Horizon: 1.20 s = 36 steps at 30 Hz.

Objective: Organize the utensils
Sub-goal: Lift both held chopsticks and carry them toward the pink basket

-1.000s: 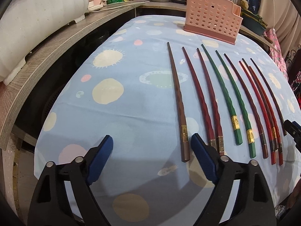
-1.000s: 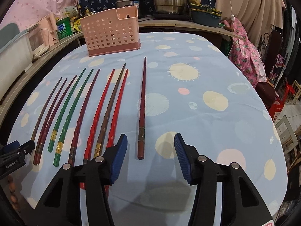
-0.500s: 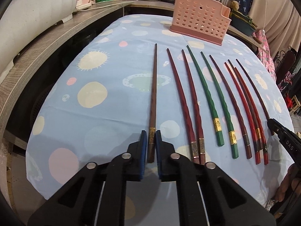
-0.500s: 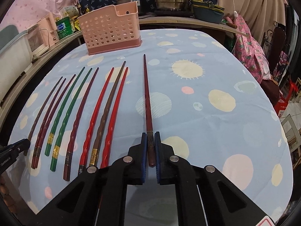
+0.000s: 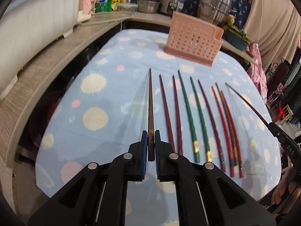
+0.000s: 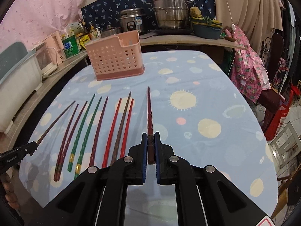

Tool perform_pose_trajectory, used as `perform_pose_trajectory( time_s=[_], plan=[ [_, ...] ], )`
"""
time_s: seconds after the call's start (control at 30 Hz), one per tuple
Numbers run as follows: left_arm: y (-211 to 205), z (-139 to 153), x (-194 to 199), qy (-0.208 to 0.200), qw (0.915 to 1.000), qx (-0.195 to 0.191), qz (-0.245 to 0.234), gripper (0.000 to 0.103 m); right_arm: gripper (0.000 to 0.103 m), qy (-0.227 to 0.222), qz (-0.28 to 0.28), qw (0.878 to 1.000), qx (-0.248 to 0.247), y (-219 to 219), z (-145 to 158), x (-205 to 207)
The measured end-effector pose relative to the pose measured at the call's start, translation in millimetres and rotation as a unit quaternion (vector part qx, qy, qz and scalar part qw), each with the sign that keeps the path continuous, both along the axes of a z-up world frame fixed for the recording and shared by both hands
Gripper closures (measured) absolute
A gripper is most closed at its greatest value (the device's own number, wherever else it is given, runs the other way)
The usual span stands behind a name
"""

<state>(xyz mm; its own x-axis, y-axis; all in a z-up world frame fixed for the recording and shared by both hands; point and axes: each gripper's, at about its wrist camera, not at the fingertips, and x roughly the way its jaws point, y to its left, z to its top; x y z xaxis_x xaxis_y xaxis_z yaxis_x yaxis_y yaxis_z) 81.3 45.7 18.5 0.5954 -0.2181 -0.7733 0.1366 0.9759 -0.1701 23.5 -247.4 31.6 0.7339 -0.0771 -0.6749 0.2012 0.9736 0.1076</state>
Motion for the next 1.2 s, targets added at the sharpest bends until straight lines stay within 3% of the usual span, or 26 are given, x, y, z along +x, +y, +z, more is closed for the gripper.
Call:
perform_pose_trajectory(
  time_s=[0.37,0.8,0.97,1.2],
  plan=[
    [-1,83,49,-0.078,0.9963,-0.037,0.008,0.096,0.096,-0.087,-0.015,0.996,0.018,-28,81,32],
    [-27,156,115,-0.155,0.9863,-0.052,0.023,0.096,0.096,-0.142,-0.009,0.988,0.054,-39,131,84],
    [-40,190,138,-0.188,0.9793,-0.07,0.026,0.096,0.096,-0.183,-0.003,0.982,0.048,-36,159,107],
    [-59,245,167,-0.267,0.9597,-0.082,0.035,0.096,0.096,-0.254,0.006,0.966,0.053,-33,202,154]
  ],
)
